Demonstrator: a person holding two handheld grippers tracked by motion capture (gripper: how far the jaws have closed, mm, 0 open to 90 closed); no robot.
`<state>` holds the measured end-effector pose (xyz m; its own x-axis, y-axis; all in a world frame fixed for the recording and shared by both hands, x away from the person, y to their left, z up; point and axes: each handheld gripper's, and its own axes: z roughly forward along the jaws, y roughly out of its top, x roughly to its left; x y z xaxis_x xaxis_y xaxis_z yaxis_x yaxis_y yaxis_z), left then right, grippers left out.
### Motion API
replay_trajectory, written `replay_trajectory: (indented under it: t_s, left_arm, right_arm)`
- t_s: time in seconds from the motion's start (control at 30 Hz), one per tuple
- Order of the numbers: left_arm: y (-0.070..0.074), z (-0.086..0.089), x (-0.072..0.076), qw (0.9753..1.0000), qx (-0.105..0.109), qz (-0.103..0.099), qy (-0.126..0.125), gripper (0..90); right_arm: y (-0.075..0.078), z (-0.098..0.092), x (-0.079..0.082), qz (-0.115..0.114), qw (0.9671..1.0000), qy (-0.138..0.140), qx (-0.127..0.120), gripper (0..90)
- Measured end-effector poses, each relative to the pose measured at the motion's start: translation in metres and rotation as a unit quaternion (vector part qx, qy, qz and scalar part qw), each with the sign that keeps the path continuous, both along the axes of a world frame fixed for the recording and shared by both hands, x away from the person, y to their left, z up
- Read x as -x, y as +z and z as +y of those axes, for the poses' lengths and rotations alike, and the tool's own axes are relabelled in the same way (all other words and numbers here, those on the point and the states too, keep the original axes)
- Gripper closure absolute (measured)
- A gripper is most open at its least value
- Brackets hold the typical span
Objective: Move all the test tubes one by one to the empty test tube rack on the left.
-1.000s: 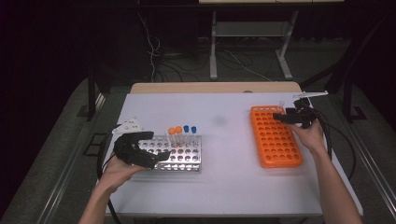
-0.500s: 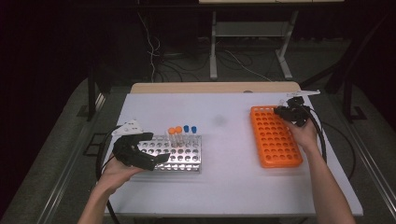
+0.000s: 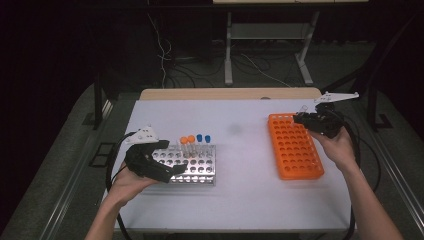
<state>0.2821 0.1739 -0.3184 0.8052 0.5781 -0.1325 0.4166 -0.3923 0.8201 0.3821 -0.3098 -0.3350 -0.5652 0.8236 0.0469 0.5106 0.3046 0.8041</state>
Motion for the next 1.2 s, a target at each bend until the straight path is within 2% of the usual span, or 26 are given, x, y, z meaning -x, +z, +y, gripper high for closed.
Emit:
replay_trajectory:
  t_s: [0.1,0.23,0.4,0.53,0.67,0.87,1.03,1.2]
  left_arm:
    - [0.003,-0.006,0.001,0.9999,-0.002,0.0,-0.01,0.0]
    - [0.007,-0.014,0.002,0.9997,-0.005,-0.003,-0.022,0.6]
    - [0.012,-0.021,0.003,0.9994,-0.003,-0.008,-0.034,2.1]
    - [0.016,-0.028,0.004,0.9989,-0.002,-0.011,-0.046,3.7]
    - [0.02,-0.035,0.006,0.9981,-0.001,-0.013,-0.06,5.9]
    - [0.022,-0.05,0.008,0.9963,0.002,-0.011,-0.085,13.7]
    - [0.021,-0.065,0.011,0.9927,-0.002,-0.009,-0.12,19.6]
    - [0.02,-0.073,0.014,0.9892,0.0,-0.008,-0.146,31.5]
  right_arm:
    - [0.009,0.011,0.016,0.003,0.9994,0.033,0.002,75.2]
    - [0.016,0.029,0.035,0.01,0.9971,0.076,0.004,75.2]
    - [0.021,0.052,0.056,0.018,0.9922,0.123,0.006,75.2]
    - [0.021,0.073,0.07,0.021,0.9868,0.16,0.009,75.2]
    - [0.018,0.095,0.081,0.027,0.9804,0.195,0.01,75.1]
    - [0.014,0.13,0.096,0.039,0.968,0.247,0.021,75.1]
    - [0.011,0.158,0.104,0.048,0.9564,0.286,0.032,75.1]
    - [0.009,0.182,0.109,0.055,0.9461,0.317,0.039,75.1]
